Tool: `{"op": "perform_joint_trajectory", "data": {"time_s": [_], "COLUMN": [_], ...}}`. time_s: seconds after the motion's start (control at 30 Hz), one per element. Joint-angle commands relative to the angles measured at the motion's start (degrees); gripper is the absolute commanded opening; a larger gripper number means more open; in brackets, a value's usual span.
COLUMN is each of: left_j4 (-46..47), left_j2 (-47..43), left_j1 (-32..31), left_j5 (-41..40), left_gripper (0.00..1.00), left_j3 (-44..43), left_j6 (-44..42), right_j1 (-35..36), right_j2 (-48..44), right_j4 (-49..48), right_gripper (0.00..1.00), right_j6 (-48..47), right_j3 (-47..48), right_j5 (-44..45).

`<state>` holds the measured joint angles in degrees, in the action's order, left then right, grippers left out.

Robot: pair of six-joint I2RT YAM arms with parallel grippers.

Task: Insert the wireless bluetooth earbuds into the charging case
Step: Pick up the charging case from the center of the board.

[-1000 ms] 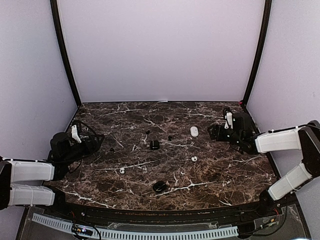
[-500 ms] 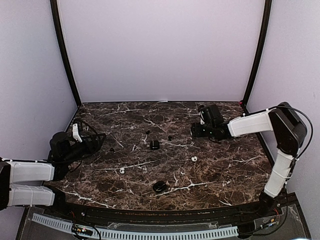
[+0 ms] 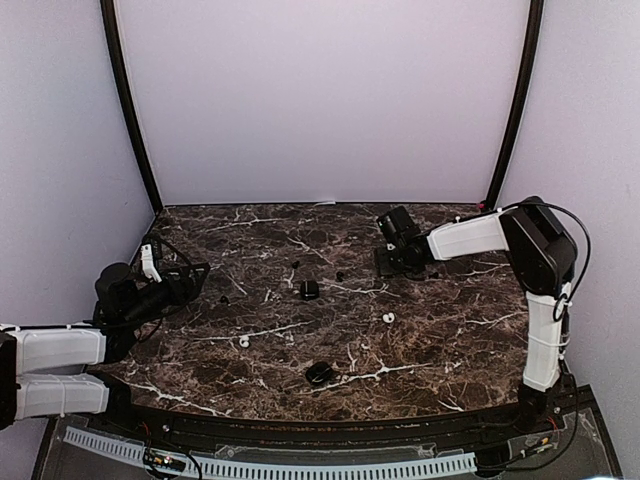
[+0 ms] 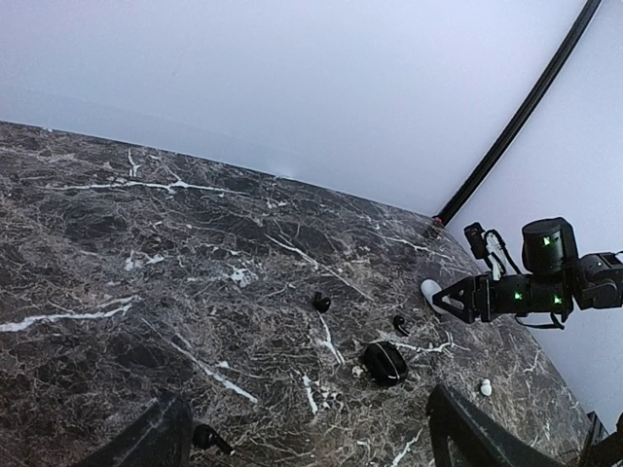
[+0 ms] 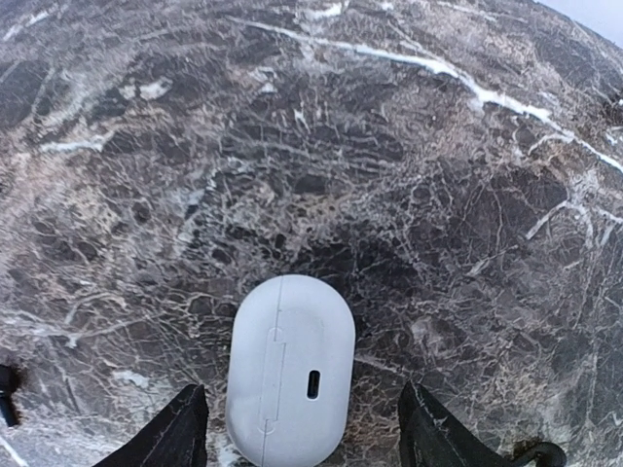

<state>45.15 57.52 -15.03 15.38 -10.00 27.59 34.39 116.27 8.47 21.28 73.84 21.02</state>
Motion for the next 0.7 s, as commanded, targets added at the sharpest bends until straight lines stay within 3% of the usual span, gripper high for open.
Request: {"op": "perform_joint_trajectory", "data": {"time_s": [0.0,0.67], "left_j4": [0.6,0.5], "left_j2": [-0.2,0.4], "left_j1": [-0.2,-0.2], "left_j5": [0.0,-0.4], "left_gripper": [0.96,0.96], "left_j3": [0.7,0.4], "left_j6": [-0.8,-0.7], "right_j1": [0.5,0.5], "right_j2": [1.3,4.1], "right_j4": [2.2,3.1], "right_gripper": [0.66,0.47], "right_j6": [0.8,1.0], "right_j3": [2.4,5.4], "right_j5": [1.8,0.8]}}
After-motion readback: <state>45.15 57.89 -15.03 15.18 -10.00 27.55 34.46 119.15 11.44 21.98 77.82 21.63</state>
